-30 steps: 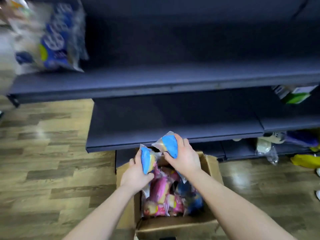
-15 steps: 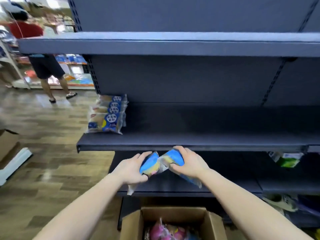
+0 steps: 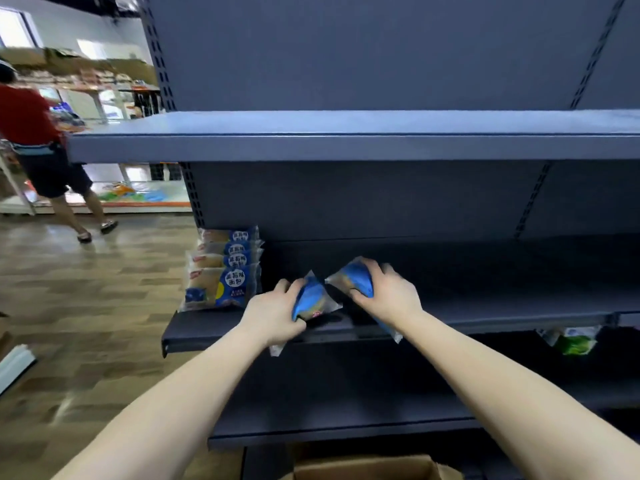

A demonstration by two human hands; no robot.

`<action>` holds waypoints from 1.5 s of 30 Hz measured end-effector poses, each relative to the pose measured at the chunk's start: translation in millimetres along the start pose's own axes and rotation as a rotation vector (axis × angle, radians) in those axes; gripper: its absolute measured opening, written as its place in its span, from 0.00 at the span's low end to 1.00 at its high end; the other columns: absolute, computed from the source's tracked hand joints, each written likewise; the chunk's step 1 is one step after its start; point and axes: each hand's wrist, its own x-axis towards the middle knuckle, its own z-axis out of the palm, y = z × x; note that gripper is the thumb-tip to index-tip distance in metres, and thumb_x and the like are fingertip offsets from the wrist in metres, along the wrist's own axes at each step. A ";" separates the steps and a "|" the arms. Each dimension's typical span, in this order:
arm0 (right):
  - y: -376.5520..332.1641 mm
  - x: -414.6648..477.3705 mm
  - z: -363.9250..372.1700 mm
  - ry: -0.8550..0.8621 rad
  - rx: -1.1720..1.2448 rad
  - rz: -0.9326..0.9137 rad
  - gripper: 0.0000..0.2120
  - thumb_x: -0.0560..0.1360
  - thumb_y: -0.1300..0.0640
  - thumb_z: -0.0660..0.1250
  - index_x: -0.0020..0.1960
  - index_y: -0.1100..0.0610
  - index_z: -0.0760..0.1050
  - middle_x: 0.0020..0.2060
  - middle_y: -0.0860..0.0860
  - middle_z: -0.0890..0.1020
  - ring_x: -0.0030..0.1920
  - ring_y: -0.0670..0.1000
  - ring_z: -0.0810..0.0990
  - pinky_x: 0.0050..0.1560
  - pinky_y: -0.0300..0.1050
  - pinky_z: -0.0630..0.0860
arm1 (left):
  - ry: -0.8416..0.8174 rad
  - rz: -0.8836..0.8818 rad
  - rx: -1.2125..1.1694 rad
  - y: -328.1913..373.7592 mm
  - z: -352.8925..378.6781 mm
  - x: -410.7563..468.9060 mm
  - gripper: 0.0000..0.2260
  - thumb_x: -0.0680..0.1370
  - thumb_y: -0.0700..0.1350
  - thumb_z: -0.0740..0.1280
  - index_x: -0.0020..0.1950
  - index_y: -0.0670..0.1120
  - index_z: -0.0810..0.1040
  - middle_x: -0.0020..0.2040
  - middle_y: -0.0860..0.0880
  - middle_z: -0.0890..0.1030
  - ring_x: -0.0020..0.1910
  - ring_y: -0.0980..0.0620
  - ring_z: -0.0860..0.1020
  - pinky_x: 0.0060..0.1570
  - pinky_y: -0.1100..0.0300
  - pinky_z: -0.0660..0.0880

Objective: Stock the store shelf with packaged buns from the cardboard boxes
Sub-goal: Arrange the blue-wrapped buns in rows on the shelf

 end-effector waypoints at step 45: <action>-15.8 5.4 -15.6 -0.477 0.943 0.177 0.16 0.74 0.63 0.68 0.62 0.57 0.73 0.48 0.54 0.80 0.42 0.48 0.81 0.44 0.43 0.78 | 0.044 0.081 -0.858 9.7 -3.4 53.4 0.08 0.77 0.50 0.68 0.47 0.47 0.74 0.43 0.50 0.79 0.43 0.53 0.76 0.37 0.67 0.67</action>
